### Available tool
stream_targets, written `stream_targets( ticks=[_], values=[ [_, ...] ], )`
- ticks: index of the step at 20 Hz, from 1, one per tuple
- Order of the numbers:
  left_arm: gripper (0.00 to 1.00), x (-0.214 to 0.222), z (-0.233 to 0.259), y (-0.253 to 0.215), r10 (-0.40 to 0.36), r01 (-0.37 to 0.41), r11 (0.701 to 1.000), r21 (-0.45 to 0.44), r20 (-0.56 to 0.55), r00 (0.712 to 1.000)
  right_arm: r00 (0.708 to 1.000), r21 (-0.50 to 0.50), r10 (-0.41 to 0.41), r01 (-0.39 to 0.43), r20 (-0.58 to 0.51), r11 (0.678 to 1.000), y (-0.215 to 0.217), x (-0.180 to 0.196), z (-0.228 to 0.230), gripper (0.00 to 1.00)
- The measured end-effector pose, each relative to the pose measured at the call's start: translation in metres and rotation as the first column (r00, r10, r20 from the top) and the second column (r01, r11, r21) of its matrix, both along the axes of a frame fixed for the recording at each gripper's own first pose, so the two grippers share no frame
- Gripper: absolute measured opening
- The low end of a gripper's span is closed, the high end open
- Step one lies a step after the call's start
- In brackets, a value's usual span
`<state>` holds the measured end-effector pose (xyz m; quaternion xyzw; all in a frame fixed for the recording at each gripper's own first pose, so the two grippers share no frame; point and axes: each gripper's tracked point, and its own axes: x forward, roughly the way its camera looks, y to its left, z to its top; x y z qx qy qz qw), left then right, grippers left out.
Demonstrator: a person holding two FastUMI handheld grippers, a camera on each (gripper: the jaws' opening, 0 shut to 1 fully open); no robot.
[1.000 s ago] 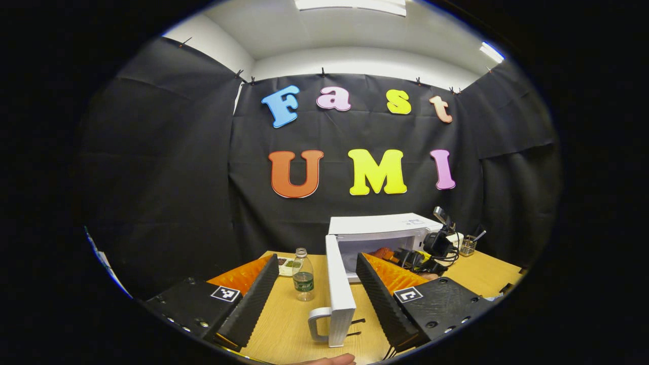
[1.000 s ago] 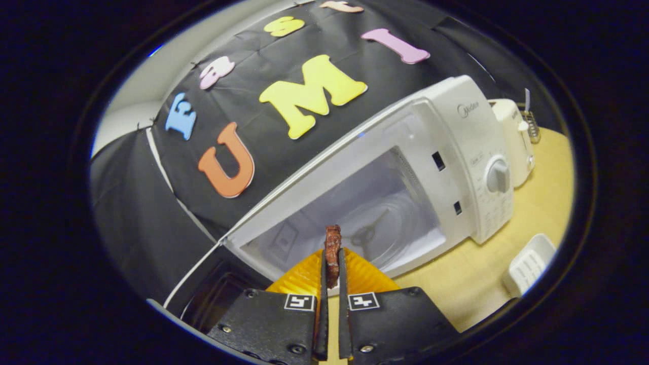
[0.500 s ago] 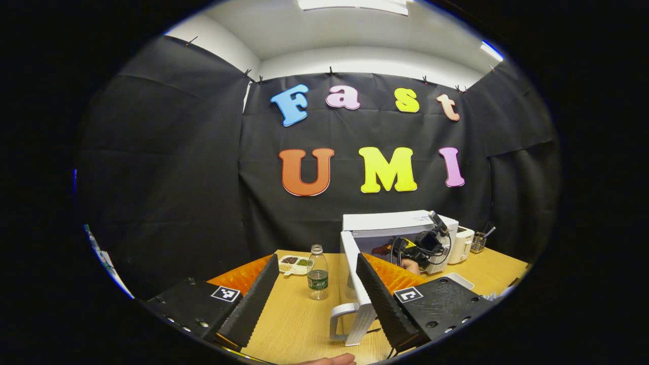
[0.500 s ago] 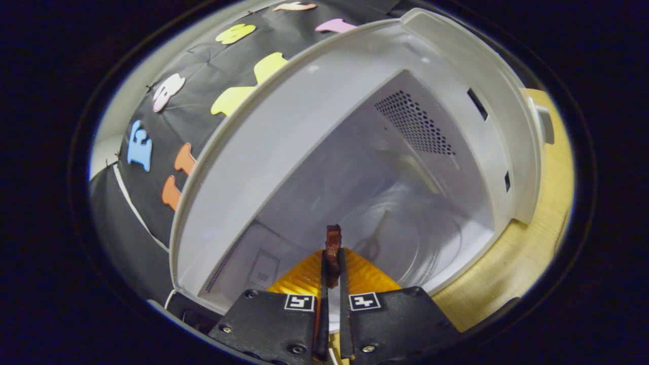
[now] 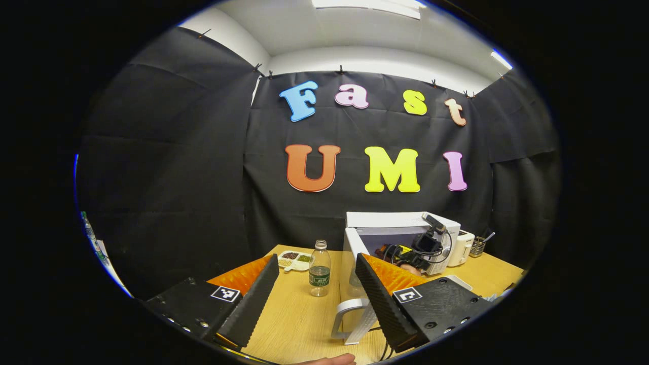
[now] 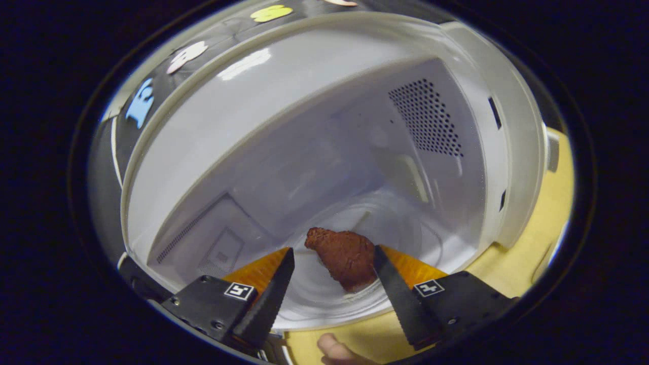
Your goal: Open the microwave oven with the left hand, put the food in, and close the microwave oven.
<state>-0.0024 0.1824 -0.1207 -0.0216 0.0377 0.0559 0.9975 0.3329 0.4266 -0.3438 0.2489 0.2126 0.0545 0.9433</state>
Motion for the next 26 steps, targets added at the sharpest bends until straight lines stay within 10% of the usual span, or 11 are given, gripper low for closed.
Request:
stream_targets(
  ticks=[3,13,15,20,26],
  values=[
    [0.94,-0.002,-0.011,-0.001,-0.003,0.002,0.999,-0.032,-0.009,1.0,0.996,-0.067,0.038,-0.033,0.082,0.997,-0.013,-0.025,0.028,0.89],
    [0.94,-0.013,-0.022,0.018,0.046,-0.045,0.998,-0.054,0.02,0.999,0.962,-0.103,0.188,-0.17,0.198,0.98,-0.085,-0.17,0.132,1.0],
    [0.87,-0.016,-0.019,0.019,0.045,-0.043,0.998,-0.048,0.044,0.998,0.949,-0.146,0.196,-0.164,0.248,0.976,-0.112,-0.206,0.156,1.0],
    [0.02,-0.021,-0.043,0.006,0.026,-0.026,0.999,-0.04,0.003,1.0,0.916,-0.167,0.214,-0.165,0.341,0.972,-0.171,-0.287,0.195,1.0],
    [0.0,-0.016,-0.055,-0.01,0.039,-0.039,0.999,-0.031,0.002,0.999,0.888,-0.261,0.238,-0.14,0.393,0.955,-0.245,-0.351,0.224,0.99]
  ],
)
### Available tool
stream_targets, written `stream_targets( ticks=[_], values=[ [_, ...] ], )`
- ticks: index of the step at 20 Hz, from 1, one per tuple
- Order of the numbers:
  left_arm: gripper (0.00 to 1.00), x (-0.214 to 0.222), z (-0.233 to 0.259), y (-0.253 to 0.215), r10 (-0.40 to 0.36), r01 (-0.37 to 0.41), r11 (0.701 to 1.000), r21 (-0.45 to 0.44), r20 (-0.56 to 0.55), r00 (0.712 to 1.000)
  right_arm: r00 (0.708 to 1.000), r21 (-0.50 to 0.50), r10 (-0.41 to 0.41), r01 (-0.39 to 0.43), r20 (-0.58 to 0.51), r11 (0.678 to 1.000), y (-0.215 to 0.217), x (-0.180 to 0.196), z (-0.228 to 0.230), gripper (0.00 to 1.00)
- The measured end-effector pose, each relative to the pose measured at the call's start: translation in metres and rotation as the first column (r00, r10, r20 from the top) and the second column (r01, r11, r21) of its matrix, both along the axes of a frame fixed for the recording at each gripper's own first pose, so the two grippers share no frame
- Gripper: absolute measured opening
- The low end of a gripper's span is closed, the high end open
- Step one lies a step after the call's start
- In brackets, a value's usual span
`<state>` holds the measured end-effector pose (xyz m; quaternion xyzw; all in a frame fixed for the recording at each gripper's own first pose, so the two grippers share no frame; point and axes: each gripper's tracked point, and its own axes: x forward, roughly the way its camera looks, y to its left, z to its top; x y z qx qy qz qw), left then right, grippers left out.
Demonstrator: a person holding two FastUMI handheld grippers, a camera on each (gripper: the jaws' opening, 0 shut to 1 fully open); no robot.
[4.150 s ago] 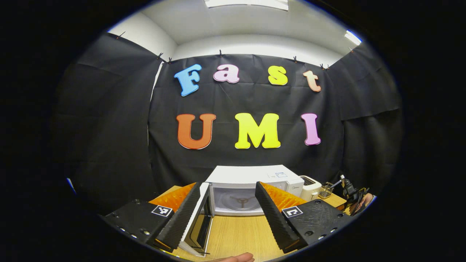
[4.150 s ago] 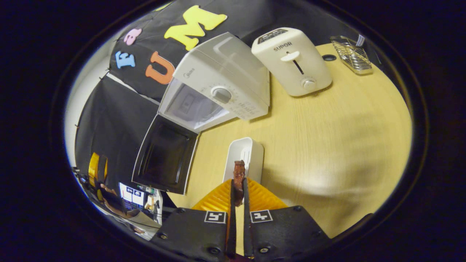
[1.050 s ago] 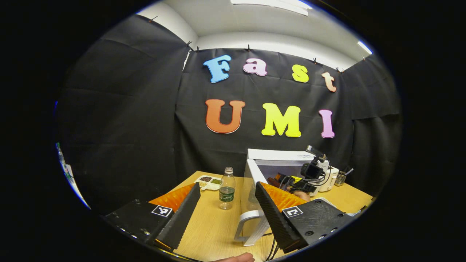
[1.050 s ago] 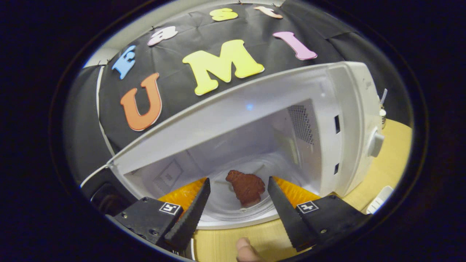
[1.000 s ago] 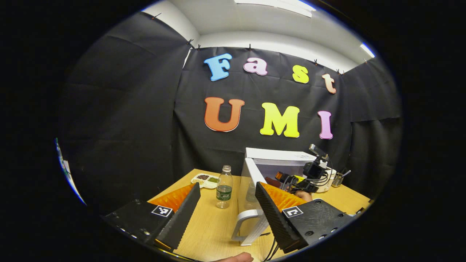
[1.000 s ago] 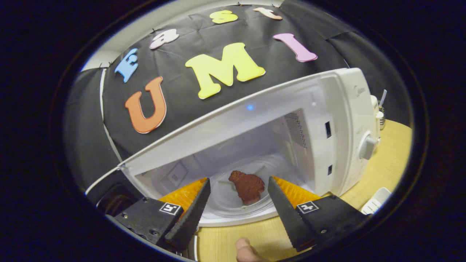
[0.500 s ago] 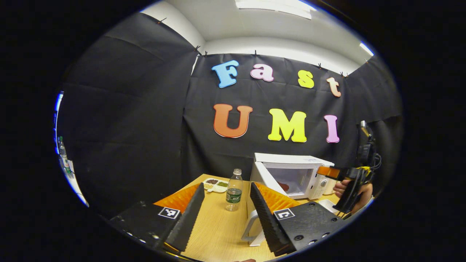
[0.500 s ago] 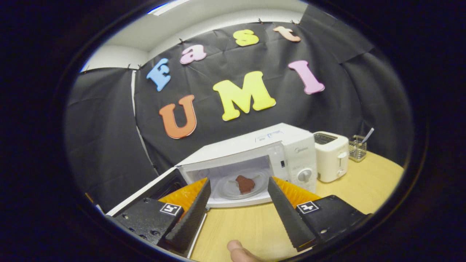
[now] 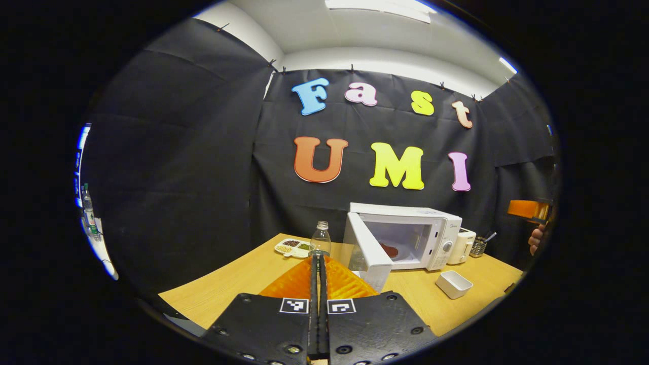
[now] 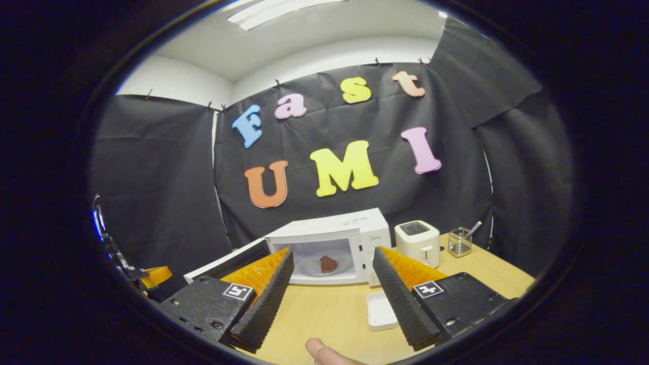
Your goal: Open the microwave oven with the left hand, put the food in, and close the microwave oven.
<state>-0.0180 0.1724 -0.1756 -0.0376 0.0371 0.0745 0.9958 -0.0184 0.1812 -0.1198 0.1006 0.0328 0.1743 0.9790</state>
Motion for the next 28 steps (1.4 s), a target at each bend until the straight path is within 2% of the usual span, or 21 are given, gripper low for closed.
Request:
stream_targets(
  ticks=[3,6,9,13,16,18,19,20,24,25,26,28],
  values=[
    [0.0,0.016,-0.023,-0.005,-0.002,0.004,0.999,0.044,-0.057,0.998,0.998,-0.047,-0.059,0.061,0.038,0.997,-0.046,-0.02,0.015,1.0],
    [0.0,0.024,-0.041,0.0,0.013,-0.007,0.998,0.066,-0.097,0.995,0.995,-0.028,-0.074,0.076,0.07,0.997,-0.078,-0.039,0.032,1.0],
    [0.0,0.035,-0.057,0.007,0.022,-0.016,0.999,0.049,-0.117,0.993,0.99,-0.01,-0.105,0.106,0.095,0.994,-0.108,-0.049,0.041,1.0],
    [0.0,0.049,-0.078,0.012,0.018,-0.014,1.0,0.026,-0.141,0.99,0.991,0.013,-0.095,0.094,0.092,0.995,-0.122,-0.06,0.044,1.0],
    [0.0,0.05,-0.086,0.002,0.001,-0.002,1.0,-0.003,-0.14,0.99,0.987,0.034,-0.127,0.124,0.102,0.992,-0.137,-0.061,0.05,1.0],
    [0.0,0.052,-0.089,-0.01,-0.019,0.018,1.0,-0.006,-0.136,0.991,0.985,0.038,-0.137,0.134,0.108,0.99,-0.141,-0.063,0.051,1.0],
    [0.1,0.054,-0.089,-0.016,-0.03,0.03,1.0,-0.005,-0.128,0.991,0.984,0.038,-0.137,0.134,0.111,0.99,-0.141,-0.064,0.053,0.99],
    [0.0,0.057,-0.089,-0.022,-0.041,0.041,0.999,-0.006,-0.119,0.992,0.984,0.033,-0.141,0.138,0.113,0.99,-0.142,-0.064,0.052,0.99],
    [0.0,0.072,-0.093,-0.06,-0.123,0.122,0.992,-0.019,-0.106,0.987,0.975,0.011,-0.179,0.179,0.134,0.984,-0.15,-0.064,0.054,0.99],
    [0.11,0.073,-0.093,-0.072,-0.144,0.144,0.99,-0.013,-0.1,0.984,0.973,0.011,-0.185,0.185,0.136,0.983,-0.152,-0.064,0.054,1.0],
    [0.0,0.077,-0.094,-0.081,-0.161,0.162,0.987,-0.008,-0.098,0.982,0.973,0.014,-0.188,0.187,0.138,0.982,-0.153,-0.064,0.055,1.0],
    [0.0,0.088,-0.096,-0.1,-0.186,0.187,0.982,-0.002,-0.1,0.977,0.972,0.014,-0.184,0.184,0.145,0.983,-0.154,-0.067,0.056,1.0]
  ],
)
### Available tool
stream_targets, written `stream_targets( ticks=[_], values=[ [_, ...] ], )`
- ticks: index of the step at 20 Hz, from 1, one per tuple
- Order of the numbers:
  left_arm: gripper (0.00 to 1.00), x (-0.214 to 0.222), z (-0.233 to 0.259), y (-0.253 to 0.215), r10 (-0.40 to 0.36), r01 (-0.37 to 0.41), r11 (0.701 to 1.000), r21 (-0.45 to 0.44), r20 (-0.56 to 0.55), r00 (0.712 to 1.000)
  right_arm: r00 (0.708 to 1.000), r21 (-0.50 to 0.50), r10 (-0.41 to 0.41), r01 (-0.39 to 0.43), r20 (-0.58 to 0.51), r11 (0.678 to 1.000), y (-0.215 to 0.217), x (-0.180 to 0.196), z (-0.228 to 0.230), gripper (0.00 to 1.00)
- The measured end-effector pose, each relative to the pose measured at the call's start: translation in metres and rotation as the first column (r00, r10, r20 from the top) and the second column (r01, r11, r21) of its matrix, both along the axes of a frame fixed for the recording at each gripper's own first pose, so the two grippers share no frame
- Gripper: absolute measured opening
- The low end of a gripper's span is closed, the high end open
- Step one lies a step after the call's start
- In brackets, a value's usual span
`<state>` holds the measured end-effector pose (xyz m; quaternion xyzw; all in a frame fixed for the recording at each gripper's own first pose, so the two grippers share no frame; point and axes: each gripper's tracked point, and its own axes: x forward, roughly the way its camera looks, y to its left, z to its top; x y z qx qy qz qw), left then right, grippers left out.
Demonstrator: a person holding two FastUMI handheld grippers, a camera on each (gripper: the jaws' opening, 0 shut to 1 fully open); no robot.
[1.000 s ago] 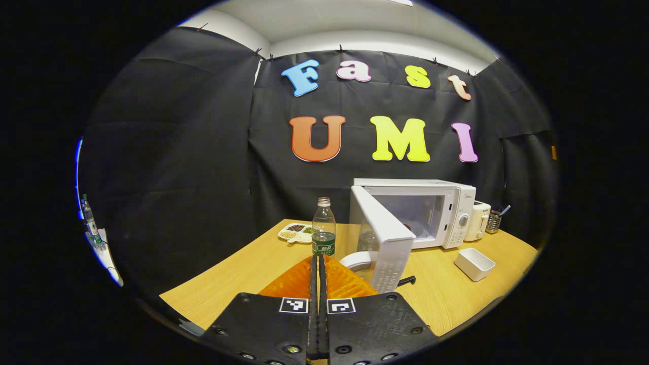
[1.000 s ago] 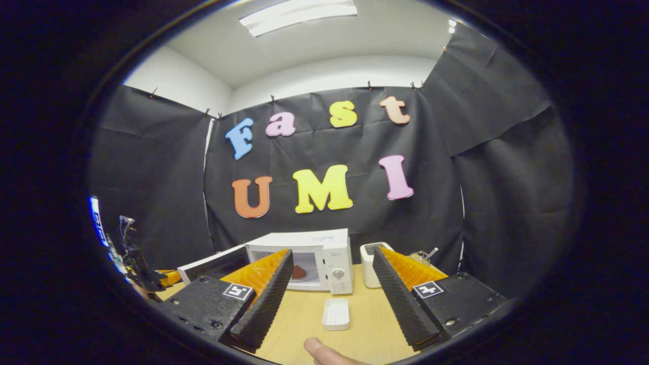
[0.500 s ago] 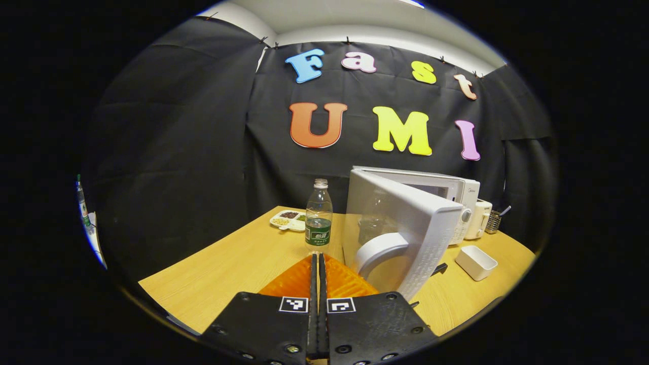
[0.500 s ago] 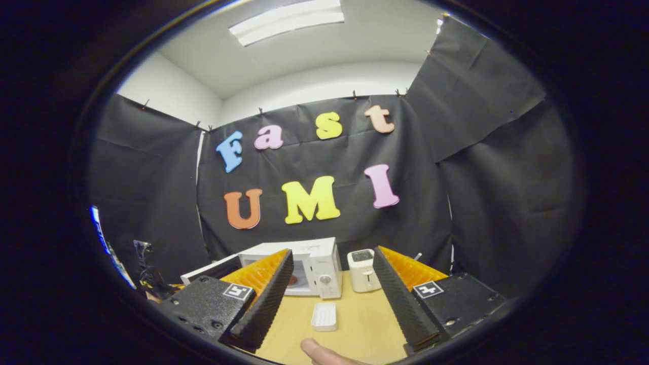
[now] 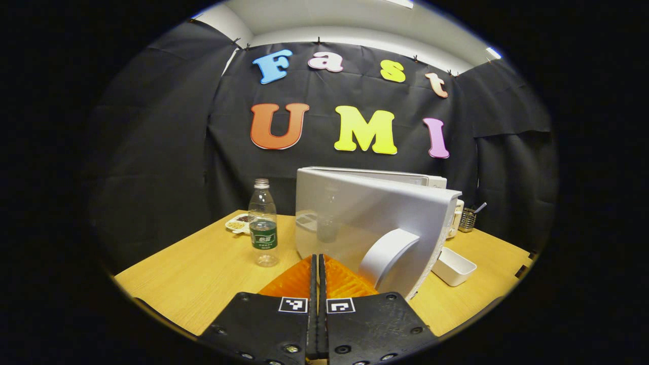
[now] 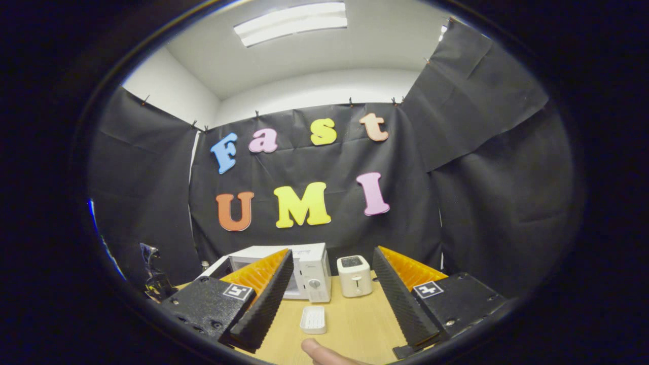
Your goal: Open the microwave oven with the left hand, put the food in, and close the microwave oven.
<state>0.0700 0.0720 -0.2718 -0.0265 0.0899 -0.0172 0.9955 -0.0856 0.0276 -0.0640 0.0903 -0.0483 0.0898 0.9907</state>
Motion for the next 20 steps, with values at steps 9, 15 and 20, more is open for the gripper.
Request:
stream_targets(
  ticks=[9,15,20],
  values=[
    [0.0,0.059,-0.006,-0.1,-0.142,0.142,0.989,-0.037,0.002,0.99,0.999,0.005,0.031,-0.031,0.008,1.0,-0.01,-0.002,-0.006,1.0],
    [0.0,0.094,0.0,-0.153,-0.187,0.187,0.979,-0.079,0.008,0.982,1.0,0.004,0.026,-0.026,-0.008,1.0,-0.021,0.006,-0.013,1.0],
    [0.0,0.135,0.003,-0.189,-0.185,0.184,0.975,-0.124,0.0,0.983,0.999,-0.007,0.029,-0.029,-0.026,1.0,-0.034,0.019,-0.023,1.0]
  ],
)
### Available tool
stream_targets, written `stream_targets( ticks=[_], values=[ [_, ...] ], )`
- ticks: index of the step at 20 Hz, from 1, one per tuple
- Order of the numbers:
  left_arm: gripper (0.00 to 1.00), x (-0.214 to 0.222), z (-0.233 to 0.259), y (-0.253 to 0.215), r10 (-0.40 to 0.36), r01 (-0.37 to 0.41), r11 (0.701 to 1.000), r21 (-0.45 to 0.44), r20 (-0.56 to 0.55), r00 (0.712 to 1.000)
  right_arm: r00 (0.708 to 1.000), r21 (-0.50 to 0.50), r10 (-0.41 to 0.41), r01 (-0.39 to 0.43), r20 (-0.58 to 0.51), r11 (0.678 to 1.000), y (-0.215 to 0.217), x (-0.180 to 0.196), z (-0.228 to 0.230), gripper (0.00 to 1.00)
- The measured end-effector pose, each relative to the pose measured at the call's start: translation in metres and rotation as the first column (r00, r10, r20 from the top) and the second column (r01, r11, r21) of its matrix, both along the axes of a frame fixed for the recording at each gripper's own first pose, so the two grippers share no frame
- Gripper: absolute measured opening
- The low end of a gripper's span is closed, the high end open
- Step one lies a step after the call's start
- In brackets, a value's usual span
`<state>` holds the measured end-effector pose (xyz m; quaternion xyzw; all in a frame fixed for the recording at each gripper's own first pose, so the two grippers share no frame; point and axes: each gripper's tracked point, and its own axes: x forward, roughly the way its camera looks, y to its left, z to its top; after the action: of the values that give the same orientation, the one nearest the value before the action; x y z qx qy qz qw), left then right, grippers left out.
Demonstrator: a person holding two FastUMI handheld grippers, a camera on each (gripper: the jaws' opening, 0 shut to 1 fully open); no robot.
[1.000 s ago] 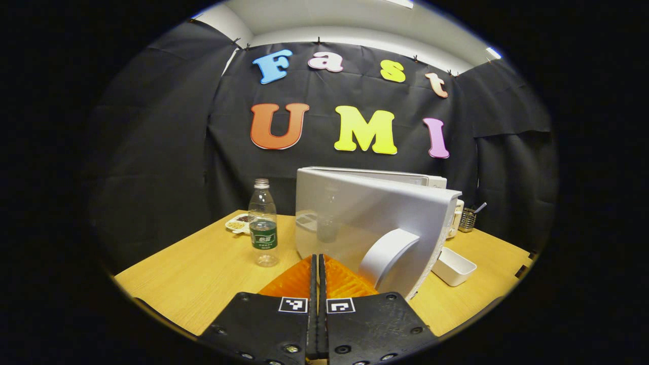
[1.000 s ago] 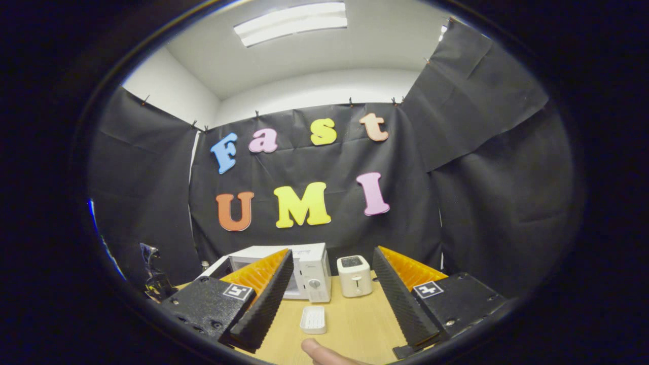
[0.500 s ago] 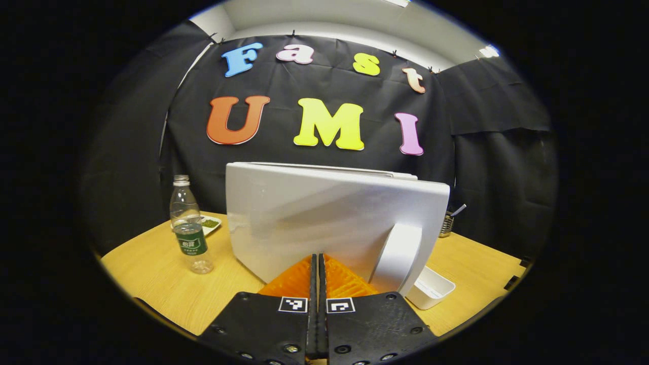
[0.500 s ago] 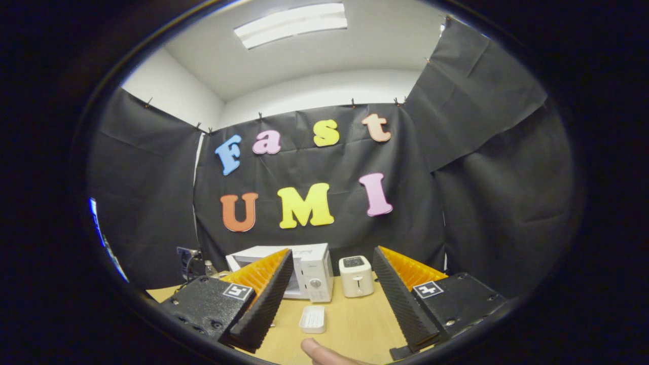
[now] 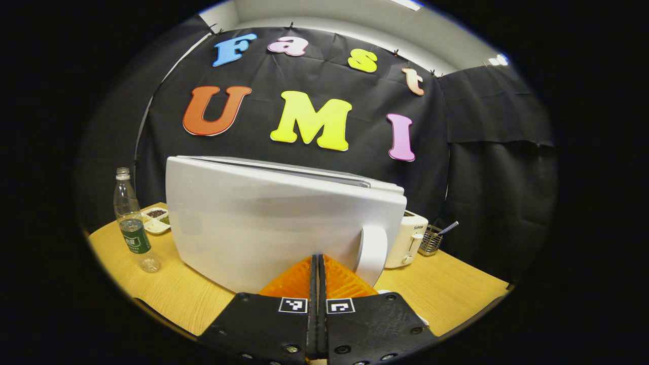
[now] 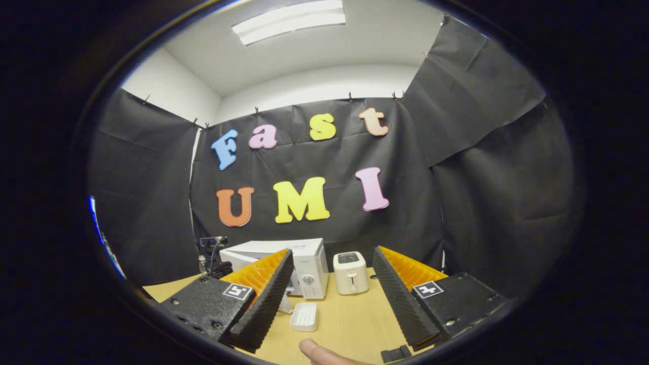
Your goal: Open the microwave oven with the left hand, put the food in, and close the microwave oven.
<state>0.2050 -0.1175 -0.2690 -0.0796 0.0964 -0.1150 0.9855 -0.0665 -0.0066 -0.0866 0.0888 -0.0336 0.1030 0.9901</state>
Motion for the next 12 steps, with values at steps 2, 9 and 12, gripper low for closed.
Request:
stream_targets(
  ticks=[2,9,12],
  values=[
    [0.0,0.018,-0.003,-0.007,0.014,-0.014,1.0,0.024,-0.01,1.0,1.0,0.001,-0.008,0.008,-0.008,1.0,-0.008,0.006,-0.005,1.0],
    [0.0,0.084,-0.037,-0.03,0.039,-0.038,0.999,0.011,-0.139,0.99,0.998,0.026,0.018,-0.017,-0.056,1.0,-0.022,0.023,-0.027,1.0],
    [0.0,0.085,-0.046,-0.035,0.002,-0.005,1.0,-0.015,-0.174,0.985,0.998,0.019,-0.017,0.018,-0.061,1.0,-0.034,0.027,-0.03,1.0]
  ],
)
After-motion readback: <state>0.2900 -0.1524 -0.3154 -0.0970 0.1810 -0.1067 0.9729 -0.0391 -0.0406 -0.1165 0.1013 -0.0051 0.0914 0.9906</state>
